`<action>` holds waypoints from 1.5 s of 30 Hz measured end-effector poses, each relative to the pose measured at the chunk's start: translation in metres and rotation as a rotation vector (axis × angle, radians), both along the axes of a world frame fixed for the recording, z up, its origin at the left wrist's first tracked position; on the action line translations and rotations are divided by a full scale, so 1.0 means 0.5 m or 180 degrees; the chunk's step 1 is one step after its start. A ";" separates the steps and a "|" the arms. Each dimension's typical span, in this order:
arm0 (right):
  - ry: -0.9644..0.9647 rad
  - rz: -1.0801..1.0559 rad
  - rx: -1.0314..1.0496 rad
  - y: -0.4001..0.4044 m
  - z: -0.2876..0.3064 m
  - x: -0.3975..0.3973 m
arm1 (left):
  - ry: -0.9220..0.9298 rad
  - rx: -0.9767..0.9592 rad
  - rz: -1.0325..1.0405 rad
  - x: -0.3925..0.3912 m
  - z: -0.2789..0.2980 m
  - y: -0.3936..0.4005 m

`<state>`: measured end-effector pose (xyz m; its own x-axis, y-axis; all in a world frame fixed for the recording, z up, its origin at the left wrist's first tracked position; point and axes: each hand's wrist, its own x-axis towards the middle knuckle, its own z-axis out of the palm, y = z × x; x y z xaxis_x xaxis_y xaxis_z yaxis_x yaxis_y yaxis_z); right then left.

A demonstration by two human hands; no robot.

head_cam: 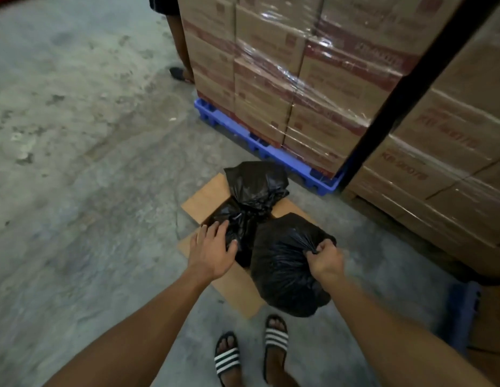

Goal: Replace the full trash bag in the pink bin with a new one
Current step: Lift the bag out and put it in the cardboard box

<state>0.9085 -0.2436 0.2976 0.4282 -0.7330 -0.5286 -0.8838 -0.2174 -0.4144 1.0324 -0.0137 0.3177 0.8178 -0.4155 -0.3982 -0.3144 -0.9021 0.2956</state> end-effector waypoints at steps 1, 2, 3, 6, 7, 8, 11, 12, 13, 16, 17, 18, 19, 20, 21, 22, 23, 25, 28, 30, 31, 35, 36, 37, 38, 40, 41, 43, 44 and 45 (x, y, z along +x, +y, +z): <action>0.0002 -0.0057 0.0046 -0.009 -0.032 0.028 | 0.0031 0.0015 0.0030 0.022 -0.030 -0.017; -0.0005 -0.0117 0.0075 -0.021 -0.072 0.057 | 0.0055 0.0017 0.0076 0.045 -0.062 -0.034; 0.0012 -0.0180 0.0118 -0.032 -0.116 0.084 | 0.0099 0.0023 0.0125 0.064 -0.097 -0.049; 0.0133 -0.0290 0.0226 -0.058 -0.247 0.151 | 0.0260 0.0049 0.0221 0.103 -0.206 -0.086; 0.0192 -0.0305 0.0279 -0.065 -0.290 0.168 | 0.0326 0.0077 0.0267 0.112 -0.243 -0.096; 0.0242 -0.0301 0.0335 -0.070 -0.332 0.182 | 0.0399 0.0110 0.0322 0.119 -0.277 -0.105; 0.0432 -0.0344 0.0500 -0.081 -0.440 0.206 | 0.0559 0.0193 0.0384 0.126 -0.366 -0.126; 0.0517 -0.0323 0.0583 -0.085 -0.471 0.211 | 0.0605 0.0233 0.0367 0.126 -0.389 -0.133; 0.0587 -0.0274 0.0683 -0.087 -0.497 0.214 | 0.0643 0.0272 0.0350 0.124 -0.410 -0.139; 0.0763 -0.0149 0.1071 -0.093 -0.550 0.221 | 0.0716 0.0353 0.0344 0.121 -0.446 -0.158; 0.0810 -0.0085 0.1202 -0.097 -0.556 0.225 | 0.0744 0.0363 0.0343 0.122 -0.452 -0.165; 0.0851 -0.0017 0.1355 -0.103 -0.558 0.228 | 0.0759 0.0371 0.0325 0.123 -0.456 -0.171; 0.0900 0.0053 0.1537 -0.110 -0.558 0.229 | 0.0761 0.0373 0.0290 0.125 -0.457 -0.177; 0.0967 0.0120 0.1728 -0.119 -0.551 0.230 | 0.0765 0.0370 0.0257 0.126 -0.455 -0.184; 0.1035 0.0132 0.1929 -0.128 -0.539 0.231 | 0.0782 0.0366 0.0228 0.128 -0.450 -0.191; 0.1084 0.0098 0.2110 -0.137 -0.523 0.230 | 0.0803 0.0365 0.0197 0.129 -0.441 -0.200; 0.1110 0.0088 0.2191 -0.146 -0.504 0.229 | 0.0817 0.0362 0.0162 0.129 -0.429 -0.209; 0.1011 0.0217 0.1979 -0.164 -0.463 0.225 | 0.0809 0.0316 0.0078 0.128 -0.395 -0.227; 0.0692 0.0228 0.1368 -0.177 -0.375 0.204 | 0.0828 0.0252 -0.0032 0.126 -0.328 -0.248; 0.0484 0.0235 0.1043 -0.180 -0.303 0.176 | 0.0822 0.0196 -0.0102 0.123 -0.268 -0.263; 0.0420 0.0306 0.0919 -0.180 -0.262 0.156 | 0.0790 0.0157 -0.0155 0.120 -0.235 -0.269; 0.0270 0.0569 0.0377 -0.156 -0.096 0.058 | 0.0501 0.0068 -0.0589 0.088 -0.103 -0.280; 0.0233 0.0555 0.0202 -0.145 -0.060 0.029 | 0.0451 0.0055 -0.0709 0.076 -0.074 -0.280; 0.0210 0.0516 0.0031 -0.133 -0.028 -0.003 | 0.0414 0.0043 -0.0831 0.062 -0.047 -0.277; 0.0217 0.0454 -0.0116 -0.120 0.002 -0.036 | 0.0389 0.0027 -0.0960 0.046 -0.021 -0.274; 0.0249 0.0226 -0.0299 -0.084 0.055 -0.108 | 0.0342 -0.0037 -0.1223 0.009 0.028 -0.265; 0.0230 0.0053 -0.0361 -0.064 0.079 -0.147 | 0.0317 -0.0083 -0.1359 -0.012 0.052 -0.260; 0.0176 -0.0306 -0.0471 -0.021 0.124 -0.230 | 0.0252 -0.0159 -0.1641 -0.060 0.099 -0.255; 0.0165 -0.0474 -0.0526 0.001 0.143 -0.273 | 0.0208 -0.0181 -0.1810 -0.088 0.121 -0.254; 0.0157 -0.0631 -0.0568 0.023 0.160 -0.316 | 0.0177 -0.0194 -0.1975 -0.119 0.142 -0.253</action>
